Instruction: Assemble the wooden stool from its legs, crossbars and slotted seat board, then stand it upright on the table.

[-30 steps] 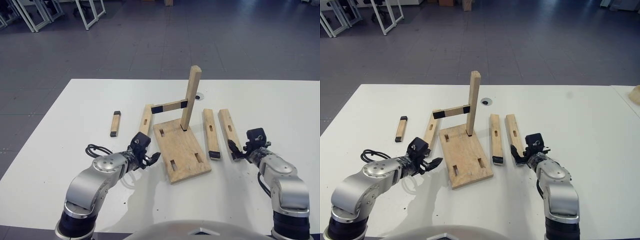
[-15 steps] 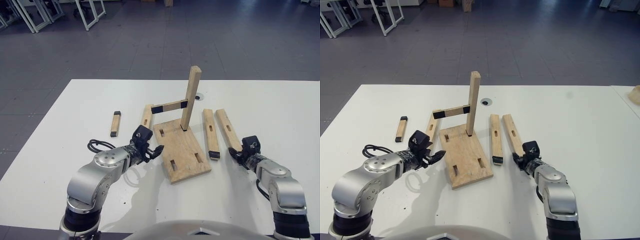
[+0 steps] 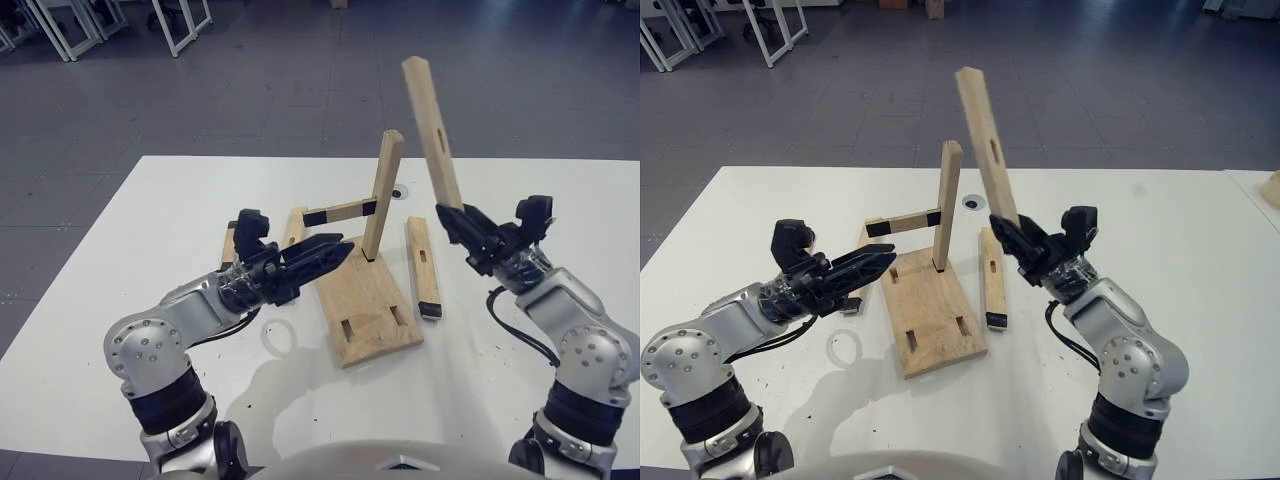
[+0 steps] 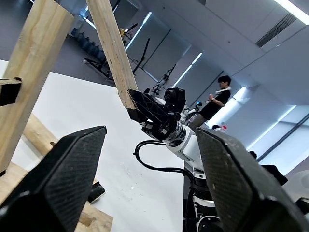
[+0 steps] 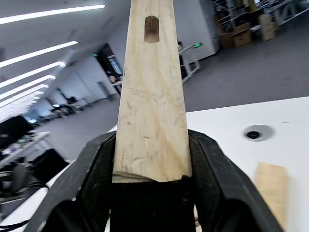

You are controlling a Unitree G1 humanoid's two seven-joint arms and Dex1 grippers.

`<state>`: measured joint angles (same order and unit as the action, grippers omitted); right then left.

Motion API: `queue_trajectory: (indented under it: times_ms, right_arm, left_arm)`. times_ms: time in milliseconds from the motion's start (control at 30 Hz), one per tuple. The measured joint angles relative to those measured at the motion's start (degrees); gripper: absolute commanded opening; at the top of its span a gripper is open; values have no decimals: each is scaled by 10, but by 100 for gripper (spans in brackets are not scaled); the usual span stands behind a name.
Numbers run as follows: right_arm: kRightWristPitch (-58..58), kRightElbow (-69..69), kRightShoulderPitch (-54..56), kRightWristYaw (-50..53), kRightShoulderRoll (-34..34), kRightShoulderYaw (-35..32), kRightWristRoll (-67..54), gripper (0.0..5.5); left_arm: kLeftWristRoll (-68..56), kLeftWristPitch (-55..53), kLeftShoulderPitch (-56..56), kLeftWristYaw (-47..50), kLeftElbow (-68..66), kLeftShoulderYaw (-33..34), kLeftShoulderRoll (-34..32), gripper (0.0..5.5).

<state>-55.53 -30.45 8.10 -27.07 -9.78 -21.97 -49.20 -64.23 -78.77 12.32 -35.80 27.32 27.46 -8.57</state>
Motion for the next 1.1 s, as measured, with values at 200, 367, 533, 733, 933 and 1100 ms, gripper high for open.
queue_trajectory:
  times_ms: [200,367,533,733,933,1100]
  right_arm:
    - [-73,-16,-27,-38,-47,46,-176,204]
    - [-60,-17,-46,-40,-63,115,-179,204]
    - [-43,-18,-47,-39,-83,150,-181,204]
    - [-37,-17,-44,-40,-100,169,-196,203]
    - [-45,-15,-38,-66,-138,196,-211,203]
    - [-47,4,-23,-108,-174,210,-213,203]
  left_arm:
    - [-95,25,21,32,-55,-14,-10,342]
    - [-161,49,22,77,-62,-33,-31,342]
    - [-188,78,20,108,-70,-64,-54,342]
    - [-185,101,-4,106,-91,-98,-81,342]
    - [-210,117,-5,83,-105,-109,-106,342]
    - [-251,113,-5,49,-109,-116,-147,278]
